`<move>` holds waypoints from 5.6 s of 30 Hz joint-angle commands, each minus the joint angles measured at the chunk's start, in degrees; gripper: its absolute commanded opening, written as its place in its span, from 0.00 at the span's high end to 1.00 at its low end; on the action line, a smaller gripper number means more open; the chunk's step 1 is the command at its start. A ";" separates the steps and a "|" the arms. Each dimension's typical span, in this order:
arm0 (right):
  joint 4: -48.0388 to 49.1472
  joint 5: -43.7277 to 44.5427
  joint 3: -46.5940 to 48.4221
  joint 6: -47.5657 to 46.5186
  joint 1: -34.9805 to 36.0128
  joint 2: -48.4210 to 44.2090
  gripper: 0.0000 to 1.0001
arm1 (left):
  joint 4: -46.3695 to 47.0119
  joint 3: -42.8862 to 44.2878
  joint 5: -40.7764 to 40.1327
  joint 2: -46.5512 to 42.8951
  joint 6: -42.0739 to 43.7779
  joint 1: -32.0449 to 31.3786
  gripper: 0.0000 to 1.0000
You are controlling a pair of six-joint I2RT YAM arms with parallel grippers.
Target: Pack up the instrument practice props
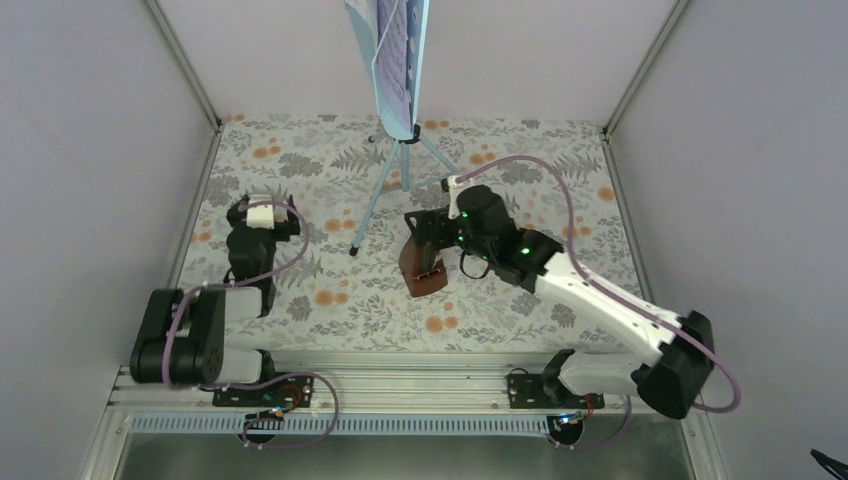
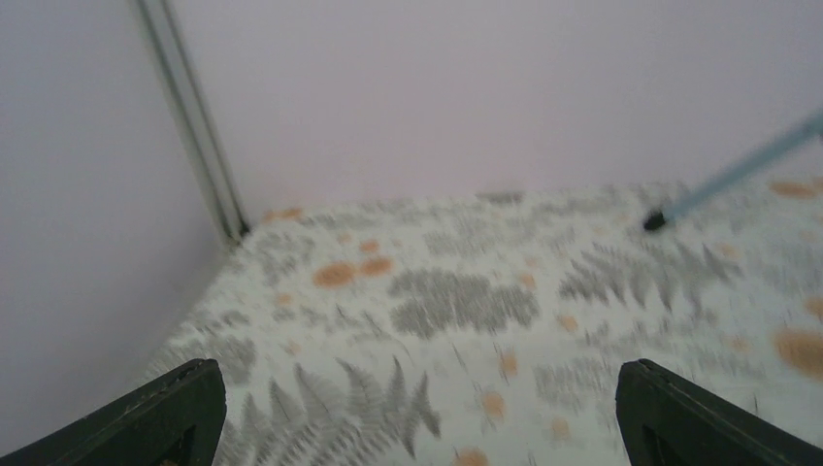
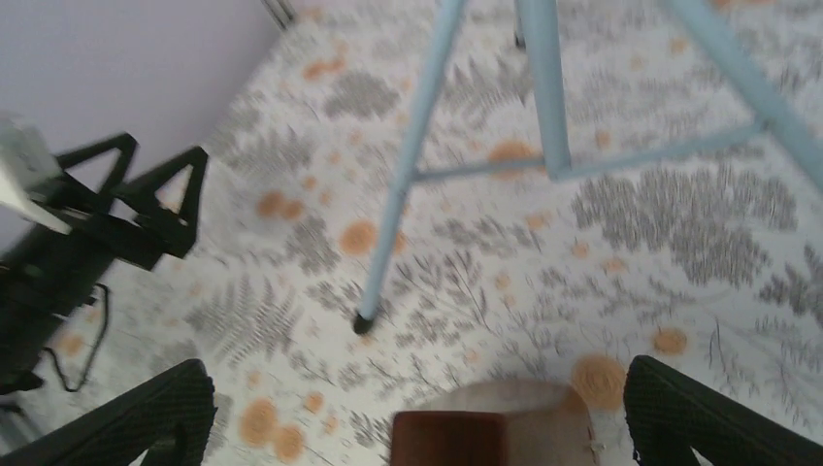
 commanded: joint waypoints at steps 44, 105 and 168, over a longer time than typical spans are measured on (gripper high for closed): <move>39.30 -38.06 -31.65 3.69 -3.37 12.80 0.69 | -74.32 28.03 2.95 -39.23 -5.24 -11.02 0.00; 65.79 -25.26 -28.54 -27.09 -8.43 11.70 0.00 | -69.63 38.75 12.09 -23.20 -6.63 -12.29 0.00; 64.58 -36.34 -29.61 -29.23 -10.94 12.68 0.03 | -69.35 38.40 15.02 -24.53 -4.88 -13.76 0.00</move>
